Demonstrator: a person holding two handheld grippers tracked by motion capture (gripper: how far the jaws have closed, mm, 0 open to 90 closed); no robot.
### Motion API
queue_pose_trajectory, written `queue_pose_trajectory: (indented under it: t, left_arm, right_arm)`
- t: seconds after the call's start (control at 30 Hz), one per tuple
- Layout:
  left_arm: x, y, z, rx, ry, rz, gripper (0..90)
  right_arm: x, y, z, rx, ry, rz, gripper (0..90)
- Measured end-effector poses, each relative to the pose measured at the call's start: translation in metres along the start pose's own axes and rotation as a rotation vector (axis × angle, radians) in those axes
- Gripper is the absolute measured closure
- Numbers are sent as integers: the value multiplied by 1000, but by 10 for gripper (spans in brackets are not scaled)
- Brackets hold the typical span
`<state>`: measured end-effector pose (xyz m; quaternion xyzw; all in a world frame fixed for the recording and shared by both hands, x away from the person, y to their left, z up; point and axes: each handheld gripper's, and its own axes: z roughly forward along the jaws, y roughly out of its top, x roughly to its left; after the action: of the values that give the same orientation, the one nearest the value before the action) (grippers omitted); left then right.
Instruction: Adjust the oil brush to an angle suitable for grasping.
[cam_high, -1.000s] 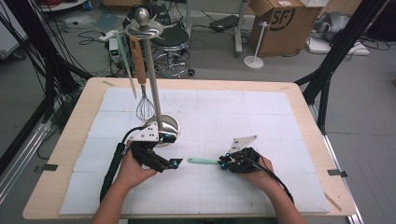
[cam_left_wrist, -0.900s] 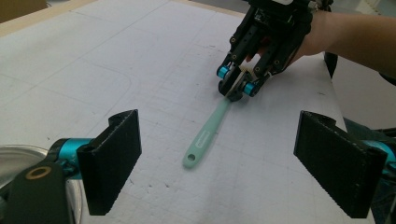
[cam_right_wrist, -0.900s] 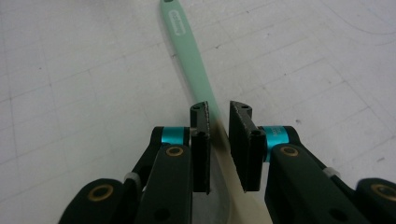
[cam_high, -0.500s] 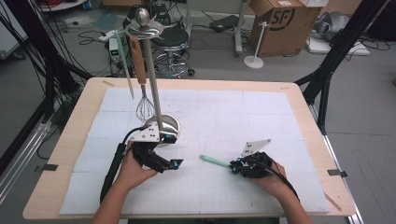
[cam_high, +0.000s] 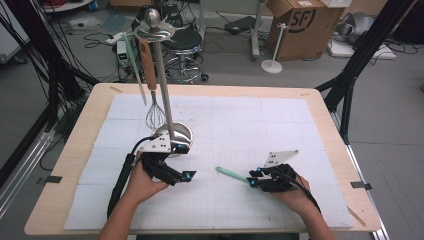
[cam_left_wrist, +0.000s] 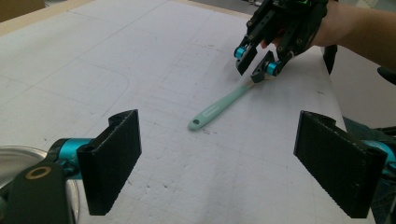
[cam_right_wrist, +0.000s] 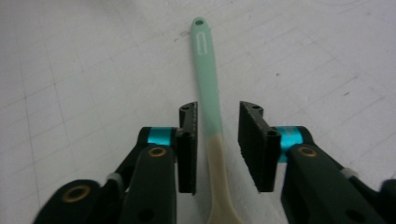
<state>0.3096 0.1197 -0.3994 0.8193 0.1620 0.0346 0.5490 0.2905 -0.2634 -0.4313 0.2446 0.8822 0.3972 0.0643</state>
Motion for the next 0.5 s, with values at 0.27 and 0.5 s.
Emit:
queue_pose_trajectory:
  t: [0.27,0.5]
  left_arm:
    - [1,-1,0,-2,5,-7,155]
    - [1,-1,1,6,2,-6,155]
  right_arm:
    - [0,-2,-11,-70,-7,-9,548]
    - [-3,-5,-23,-146,0,0,470]
